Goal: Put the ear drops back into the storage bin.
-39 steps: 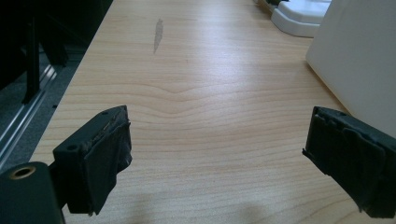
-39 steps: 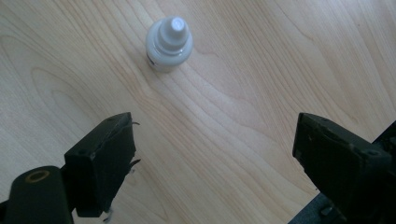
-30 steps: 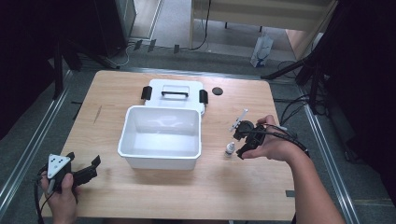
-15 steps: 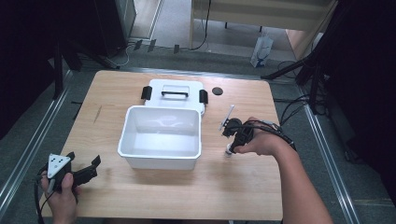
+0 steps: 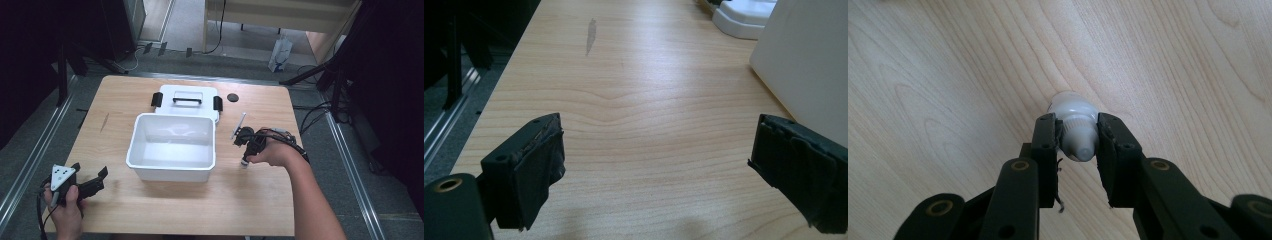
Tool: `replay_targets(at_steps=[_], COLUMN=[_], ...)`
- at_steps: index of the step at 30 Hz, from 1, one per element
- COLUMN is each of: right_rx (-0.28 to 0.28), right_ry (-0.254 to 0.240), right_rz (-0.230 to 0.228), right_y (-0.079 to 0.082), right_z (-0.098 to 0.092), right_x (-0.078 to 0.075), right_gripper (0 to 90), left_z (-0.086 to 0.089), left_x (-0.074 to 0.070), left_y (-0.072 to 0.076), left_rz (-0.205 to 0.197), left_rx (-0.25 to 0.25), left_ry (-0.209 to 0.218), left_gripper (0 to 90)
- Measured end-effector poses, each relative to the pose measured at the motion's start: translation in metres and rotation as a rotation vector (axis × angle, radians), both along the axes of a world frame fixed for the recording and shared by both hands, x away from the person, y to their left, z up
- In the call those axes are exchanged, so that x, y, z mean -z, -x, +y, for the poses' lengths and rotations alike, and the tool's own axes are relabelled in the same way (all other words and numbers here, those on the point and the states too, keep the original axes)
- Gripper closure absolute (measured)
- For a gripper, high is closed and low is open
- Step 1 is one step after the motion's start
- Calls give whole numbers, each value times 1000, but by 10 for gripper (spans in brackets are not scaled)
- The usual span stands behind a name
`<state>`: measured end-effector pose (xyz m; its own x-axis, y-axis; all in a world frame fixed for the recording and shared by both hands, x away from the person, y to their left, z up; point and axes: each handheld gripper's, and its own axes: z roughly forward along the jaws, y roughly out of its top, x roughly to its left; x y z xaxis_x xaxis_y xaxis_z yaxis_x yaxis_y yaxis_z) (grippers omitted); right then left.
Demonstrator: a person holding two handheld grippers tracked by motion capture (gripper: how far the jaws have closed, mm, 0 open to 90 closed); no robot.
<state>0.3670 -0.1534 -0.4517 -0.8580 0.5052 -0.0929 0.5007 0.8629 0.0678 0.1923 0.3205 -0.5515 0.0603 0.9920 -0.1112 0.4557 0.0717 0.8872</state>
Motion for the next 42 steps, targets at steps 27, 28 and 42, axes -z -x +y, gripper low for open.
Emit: replay_targets(at_steps=[27, 28, 42], right_rx=[-131, -135, -187], right_ry=[-43, -44, -54], right_rz=[-19, -23, -58], right_y=[3, 4, 1], right_z=[29, 32, 68], right_x=[-75, -80, -130], right_gripper=[721, 721, 721], left_z=[0, 0, 1], left_x=[0, 0, 0], left_y=[0, 0, 0], left_rz=[2, 4, 5], left_rx=[0, 0, 3], left_ry=[-2, -3, 1], left_gripper=[79, 79, 79])
